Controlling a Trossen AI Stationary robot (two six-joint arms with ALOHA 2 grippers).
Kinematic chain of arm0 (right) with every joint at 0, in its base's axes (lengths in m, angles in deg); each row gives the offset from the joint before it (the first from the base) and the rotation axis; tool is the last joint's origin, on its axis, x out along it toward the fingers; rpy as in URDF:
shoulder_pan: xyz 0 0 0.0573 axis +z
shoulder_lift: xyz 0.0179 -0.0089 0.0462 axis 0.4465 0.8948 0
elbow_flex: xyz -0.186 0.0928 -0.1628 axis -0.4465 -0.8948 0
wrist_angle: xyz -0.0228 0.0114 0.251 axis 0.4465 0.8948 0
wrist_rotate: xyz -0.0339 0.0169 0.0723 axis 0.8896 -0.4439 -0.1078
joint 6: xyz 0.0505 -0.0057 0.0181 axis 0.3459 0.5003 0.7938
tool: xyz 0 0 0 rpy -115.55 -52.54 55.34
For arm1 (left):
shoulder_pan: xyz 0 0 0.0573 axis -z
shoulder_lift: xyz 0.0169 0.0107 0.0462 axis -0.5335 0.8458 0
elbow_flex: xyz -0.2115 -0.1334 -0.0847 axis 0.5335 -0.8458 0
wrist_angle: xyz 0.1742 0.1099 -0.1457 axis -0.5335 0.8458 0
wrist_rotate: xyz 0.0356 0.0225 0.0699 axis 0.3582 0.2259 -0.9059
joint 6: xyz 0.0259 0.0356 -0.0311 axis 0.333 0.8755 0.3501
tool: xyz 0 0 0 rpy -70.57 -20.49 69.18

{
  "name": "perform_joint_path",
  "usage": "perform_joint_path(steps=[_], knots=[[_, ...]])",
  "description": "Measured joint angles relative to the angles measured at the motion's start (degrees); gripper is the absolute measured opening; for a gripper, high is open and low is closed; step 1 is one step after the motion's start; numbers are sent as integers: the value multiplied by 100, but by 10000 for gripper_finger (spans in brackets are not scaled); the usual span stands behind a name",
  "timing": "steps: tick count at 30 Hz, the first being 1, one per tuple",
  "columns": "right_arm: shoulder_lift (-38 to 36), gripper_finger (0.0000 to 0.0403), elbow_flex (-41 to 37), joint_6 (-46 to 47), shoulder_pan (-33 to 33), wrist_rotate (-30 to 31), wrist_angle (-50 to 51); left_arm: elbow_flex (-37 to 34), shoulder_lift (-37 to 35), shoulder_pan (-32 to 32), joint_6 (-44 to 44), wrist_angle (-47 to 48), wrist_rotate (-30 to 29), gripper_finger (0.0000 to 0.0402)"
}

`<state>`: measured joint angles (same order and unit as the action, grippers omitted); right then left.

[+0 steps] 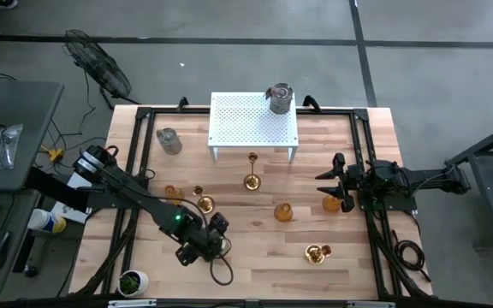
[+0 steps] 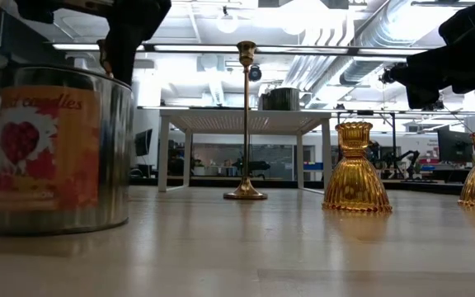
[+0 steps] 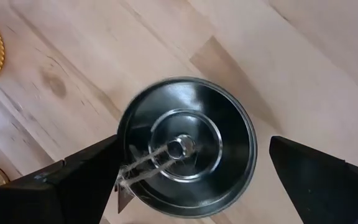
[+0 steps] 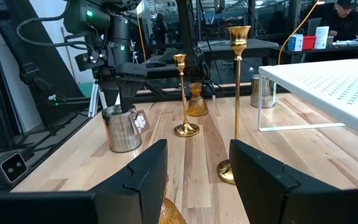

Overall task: Pick & Place candle stick holders
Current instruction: Put the bottom silver scented candle aligned with the other silver scented candle on the shelf

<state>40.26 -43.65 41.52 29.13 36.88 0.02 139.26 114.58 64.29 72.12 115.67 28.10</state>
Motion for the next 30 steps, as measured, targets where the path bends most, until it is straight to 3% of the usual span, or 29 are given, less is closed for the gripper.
perform_joint_path(steps=[7, 20, 30], knots=[[0, 165, -2, 0, 0, -2, 0, 160, -2, 78, 79, 287, -42, 400], [0, 165, 0, 0, 0, -2, -1, 199, -4, 57, 1595, 274, -202, 400], [0, 165, 0, 0, 1, -3, -2, 190, 84, -58, 2024, 169, -76, 400]])
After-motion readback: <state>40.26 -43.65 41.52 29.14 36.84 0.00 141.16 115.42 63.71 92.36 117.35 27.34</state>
